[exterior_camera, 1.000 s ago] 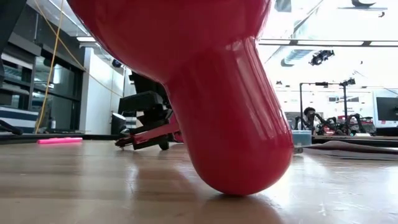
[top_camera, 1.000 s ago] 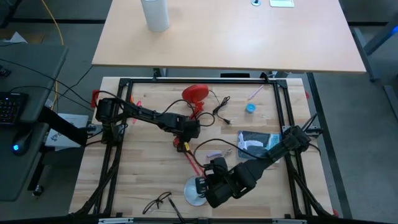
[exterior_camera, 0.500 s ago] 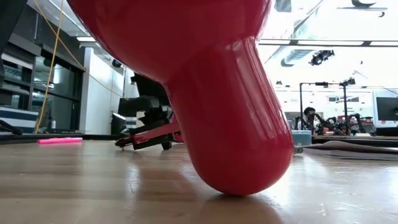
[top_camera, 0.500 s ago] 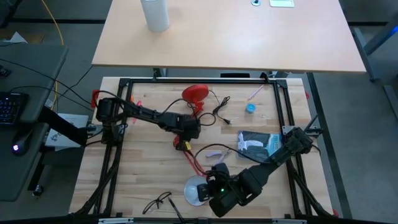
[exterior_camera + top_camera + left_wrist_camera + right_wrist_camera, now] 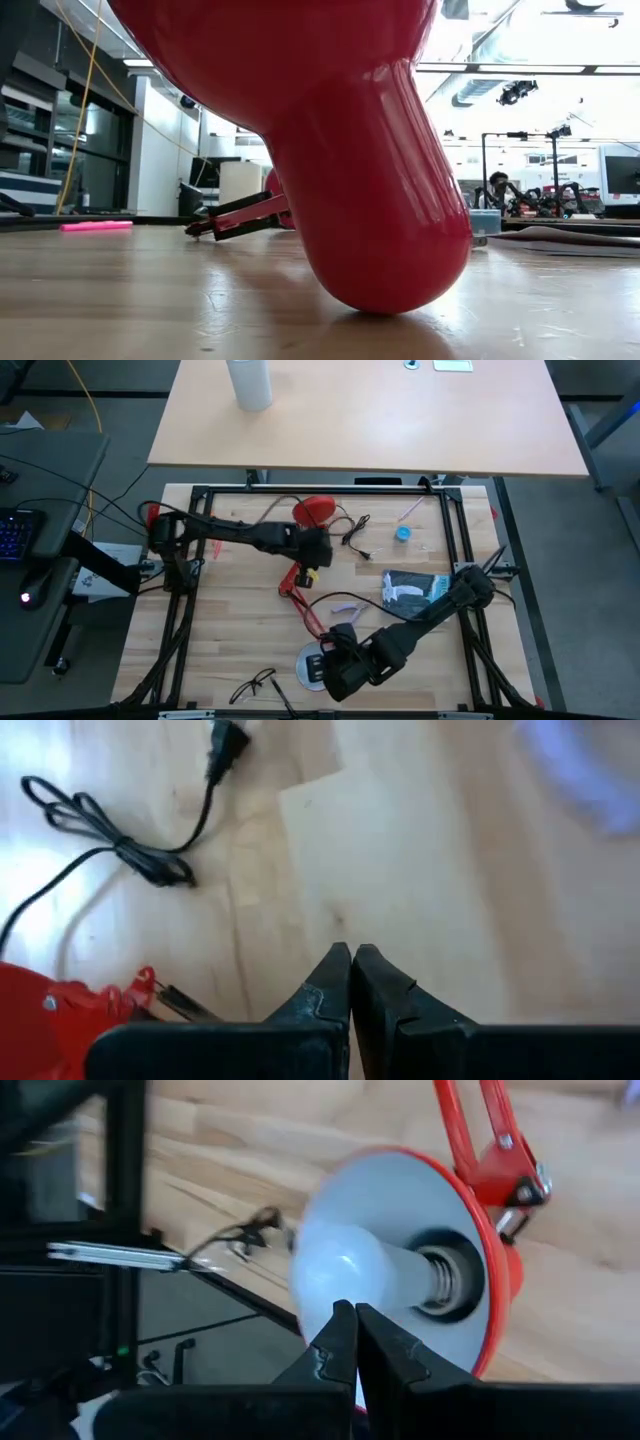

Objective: Screw lightbulb
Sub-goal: Insert the lightbulb into the desk lamp

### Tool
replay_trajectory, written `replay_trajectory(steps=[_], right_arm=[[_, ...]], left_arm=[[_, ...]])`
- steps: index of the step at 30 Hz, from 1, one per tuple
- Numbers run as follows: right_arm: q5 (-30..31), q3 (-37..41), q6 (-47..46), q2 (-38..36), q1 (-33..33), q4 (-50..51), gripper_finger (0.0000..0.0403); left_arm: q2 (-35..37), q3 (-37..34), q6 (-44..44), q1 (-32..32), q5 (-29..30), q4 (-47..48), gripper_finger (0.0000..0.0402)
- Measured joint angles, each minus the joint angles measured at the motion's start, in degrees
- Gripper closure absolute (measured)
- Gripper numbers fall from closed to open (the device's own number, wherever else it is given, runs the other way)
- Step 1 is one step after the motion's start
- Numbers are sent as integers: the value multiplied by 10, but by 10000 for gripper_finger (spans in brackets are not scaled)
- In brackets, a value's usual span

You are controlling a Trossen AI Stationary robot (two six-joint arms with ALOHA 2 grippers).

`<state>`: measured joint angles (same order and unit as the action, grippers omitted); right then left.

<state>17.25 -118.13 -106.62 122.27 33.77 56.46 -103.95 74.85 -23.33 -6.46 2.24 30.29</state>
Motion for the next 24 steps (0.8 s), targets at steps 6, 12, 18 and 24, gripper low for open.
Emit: replay_trajectory(steps=[6,12,18,24], right_arm=[[-29,0,0,23,-5,3,403],[-49,0,-2,23,0,48,403],[-95,0,-14,23,12,137,403],[-106,0,-11,21,18,200,403]], left_arm=[[99,-51,28,-15,-30,27,402],[162,-177,50,-35,14,27,402],[165,-284,150,-35,1,-26,402],[164,-343,235,-8,-2,-125,402]])
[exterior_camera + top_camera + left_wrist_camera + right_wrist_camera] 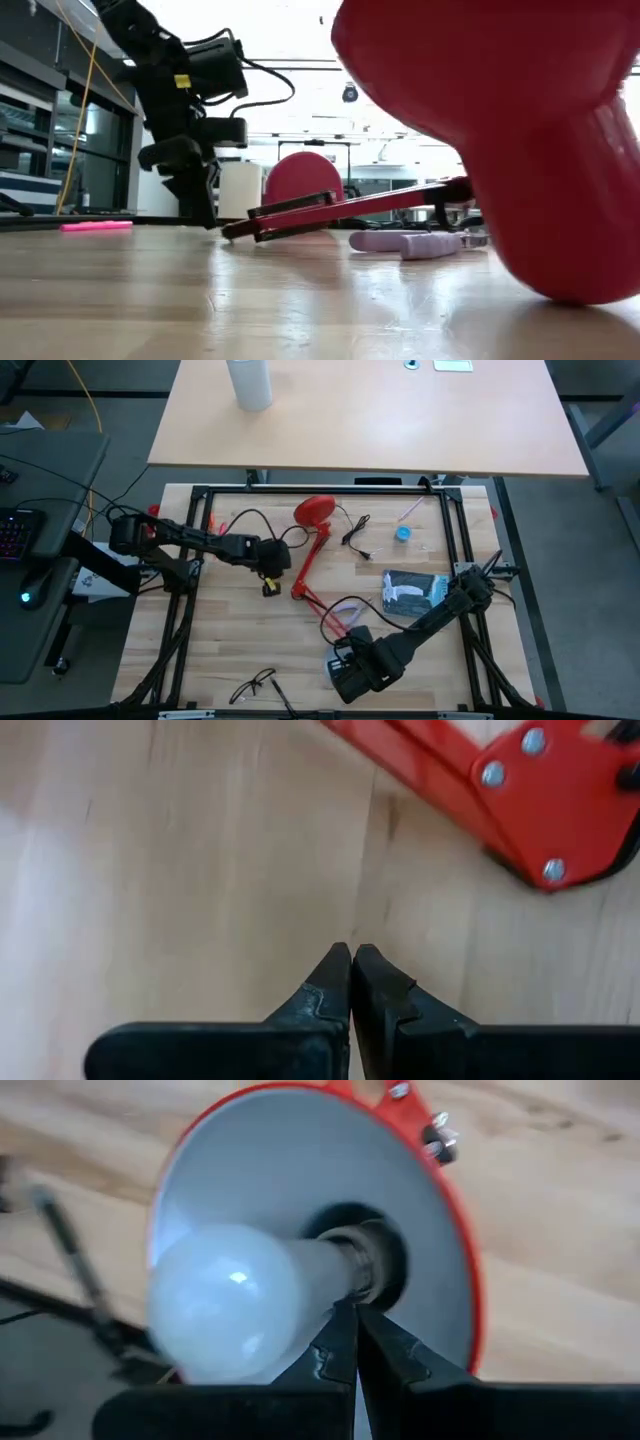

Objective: Screw lightbulb
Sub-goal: Insert the lightbulb into the desk lamp

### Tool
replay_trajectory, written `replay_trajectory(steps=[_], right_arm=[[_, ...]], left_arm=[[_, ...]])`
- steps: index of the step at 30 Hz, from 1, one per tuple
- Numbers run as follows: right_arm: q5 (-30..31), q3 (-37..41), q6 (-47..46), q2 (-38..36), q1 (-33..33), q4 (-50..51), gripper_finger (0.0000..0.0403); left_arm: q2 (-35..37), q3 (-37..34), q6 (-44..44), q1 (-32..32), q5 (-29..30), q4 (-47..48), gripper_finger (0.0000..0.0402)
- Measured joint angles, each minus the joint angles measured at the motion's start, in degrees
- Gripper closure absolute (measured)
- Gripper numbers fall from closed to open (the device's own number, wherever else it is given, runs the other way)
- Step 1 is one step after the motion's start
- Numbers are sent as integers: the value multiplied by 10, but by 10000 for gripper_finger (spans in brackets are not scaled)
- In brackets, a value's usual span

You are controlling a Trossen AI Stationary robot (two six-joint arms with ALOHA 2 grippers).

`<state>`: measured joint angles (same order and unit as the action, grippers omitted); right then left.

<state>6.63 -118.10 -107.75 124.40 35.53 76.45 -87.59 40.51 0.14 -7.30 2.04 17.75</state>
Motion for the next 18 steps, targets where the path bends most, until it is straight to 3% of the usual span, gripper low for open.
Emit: replay_trajectory(steps=[9,18], right_arm=[[-38,0,13,-2,0,104,403],[-29,0,15,-12,-2,136,403]], left_arm=[[-20,-6,26,27,0,-167,402],[-80,-5,13,52,6,-247,402]])
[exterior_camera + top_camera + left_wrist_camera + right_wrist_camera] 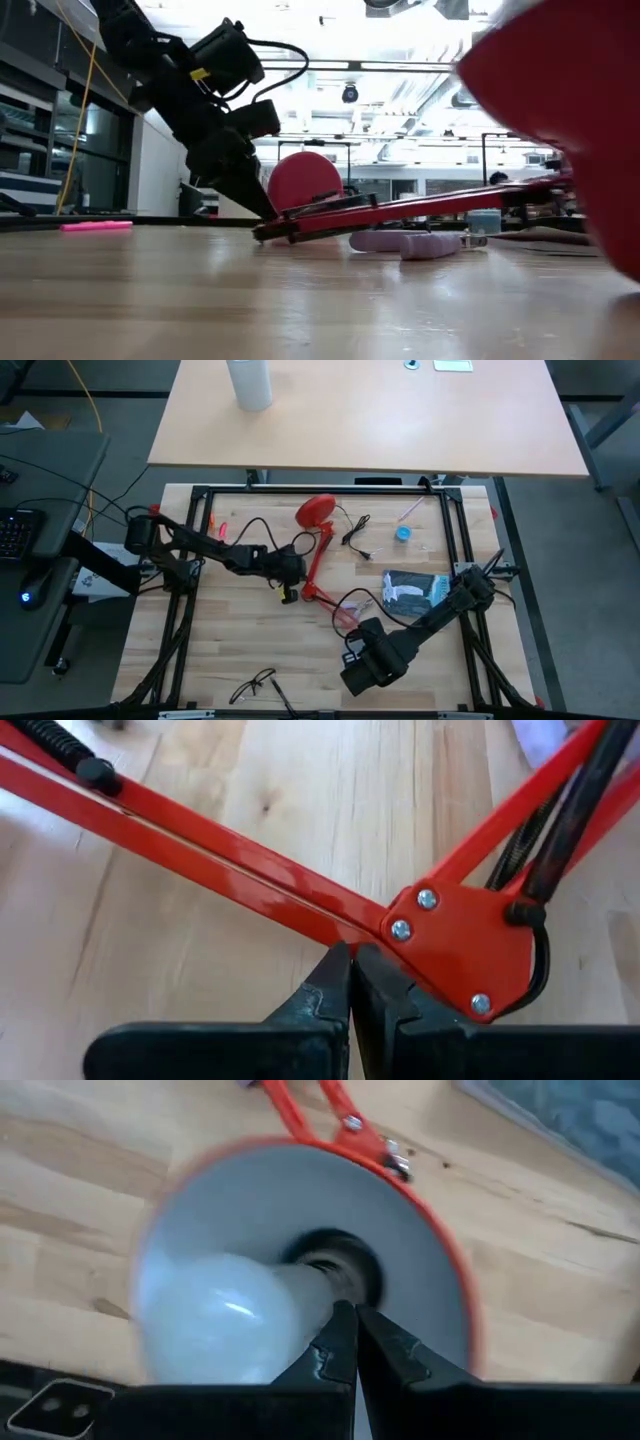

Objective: Screw lightbulb
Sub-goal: Insert the lightbulb into the desk lamp

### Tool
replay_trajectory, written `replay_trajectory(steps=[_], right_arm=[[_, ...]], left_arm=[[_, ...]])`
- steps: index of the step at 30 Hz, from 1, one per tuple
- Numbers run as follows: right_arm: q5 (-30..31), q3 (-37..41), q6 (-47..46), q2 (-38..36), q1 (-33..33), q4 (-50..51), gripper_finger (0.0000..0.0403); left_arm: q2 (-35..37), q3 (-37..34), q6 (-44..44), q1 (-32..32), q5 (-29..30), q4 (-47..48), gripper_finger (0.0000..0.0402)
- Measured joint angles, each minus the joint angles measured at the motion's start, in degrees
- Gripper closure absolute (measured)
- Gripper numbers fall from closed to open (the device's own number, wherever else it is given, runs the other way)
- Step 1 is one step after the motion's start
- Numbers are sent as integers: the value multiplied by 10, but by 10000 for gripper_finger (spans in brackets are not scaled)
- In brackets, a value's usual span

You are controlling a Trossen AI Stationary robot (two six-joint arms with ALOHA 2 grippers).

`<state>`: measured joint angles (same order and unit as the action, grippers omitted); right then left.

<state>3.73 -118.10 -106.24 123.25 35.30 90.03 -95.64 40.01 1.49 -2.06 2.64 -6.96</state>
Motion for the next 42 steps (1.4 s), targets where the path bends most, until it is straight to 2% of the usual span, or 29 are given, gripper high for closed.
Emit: replay_trajectory(steps=[7,14,19,22,24,28,38,42], right_arm=[[3,0,2,0,0,0,403],[24,0,-3,0,-1,0,403],[28,0,-5,-2,1,0,403],[32,0,-20,-5,6,0,403],[37,0,-29,-7,8,0,403],[46,0,-44,-11,8,0,403],[53,0,-75,-12,8,-20,403],[71,0,-95,-12,7,-20,403]], left_arm=[[-27,-1,40,34,-7,-9,402],[-32,-1,74,97,8,-9,402],[53,15,54,96,7,68,402],[109,33,-7,73,24,41,402],[110,48,-38,57,19,5,402],[44,114,-100,24,19,26,402],[-155,360,-264,-35,33,167,402],[-209,439,-344,-57,79,229,402]])
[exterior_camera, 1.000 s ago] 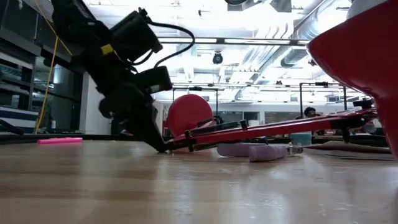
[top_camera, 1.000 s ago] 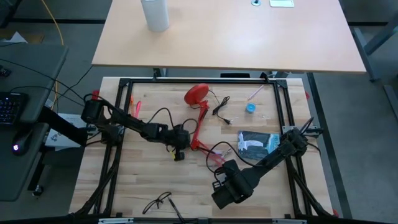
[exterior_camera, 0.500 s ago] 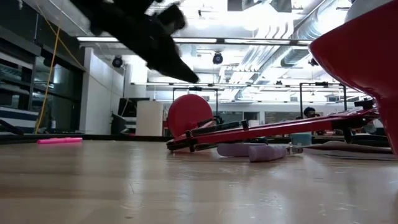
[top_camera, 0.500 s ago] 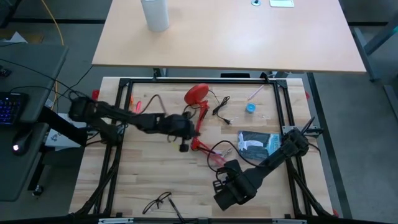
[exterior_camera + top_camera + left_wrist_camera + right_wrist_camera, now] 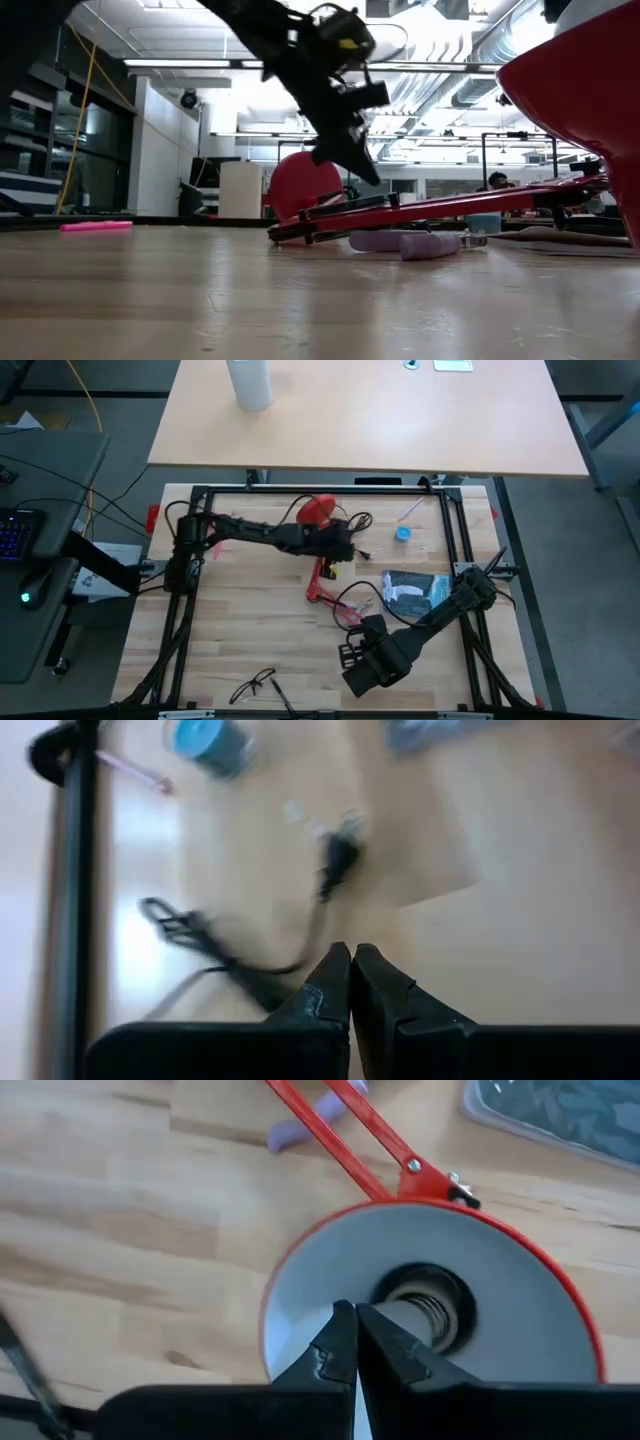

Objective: Screw lightbulb
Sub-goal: Insert the lightbulb into the desk lamp

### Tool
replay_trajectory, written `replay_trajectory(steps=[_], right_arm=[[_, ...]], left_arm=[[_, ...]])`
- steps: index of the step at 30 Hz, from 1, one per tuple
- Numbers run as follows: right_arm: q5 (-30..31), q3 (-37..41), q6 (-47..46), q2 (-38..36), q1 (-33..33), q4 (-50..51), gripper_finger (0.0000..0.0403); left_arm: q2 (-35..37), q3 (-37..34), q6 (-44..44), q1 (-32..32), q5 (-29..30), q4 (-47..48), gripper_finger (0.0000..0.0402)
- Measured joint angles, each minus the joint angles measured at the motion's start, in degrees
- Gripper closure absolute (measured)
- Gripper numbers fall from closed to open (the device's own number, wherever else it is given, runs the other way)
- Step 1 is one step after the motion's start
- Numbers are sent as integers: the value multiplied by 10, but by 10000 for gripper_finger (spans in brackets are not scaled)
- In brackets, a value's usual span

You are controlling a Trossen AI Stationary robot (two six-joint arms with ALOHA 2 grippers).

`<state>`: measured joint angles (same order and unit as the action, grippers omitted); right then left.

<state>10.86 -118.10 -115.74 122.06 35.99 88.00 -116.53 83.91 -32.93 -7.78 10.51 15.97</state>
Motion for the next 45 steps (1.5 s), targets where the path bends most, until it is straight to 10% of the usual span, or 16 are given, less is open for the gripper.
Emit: replay_trajectory(steps=[22,45], right_arm=[[49,0,-11,0,-23,-34,403],[86,0,-3,-9,-26,19,403]], left_arm=[[-63,74,-11,-93,116,240,401],[-55,66,163,-76,20,366,402]])
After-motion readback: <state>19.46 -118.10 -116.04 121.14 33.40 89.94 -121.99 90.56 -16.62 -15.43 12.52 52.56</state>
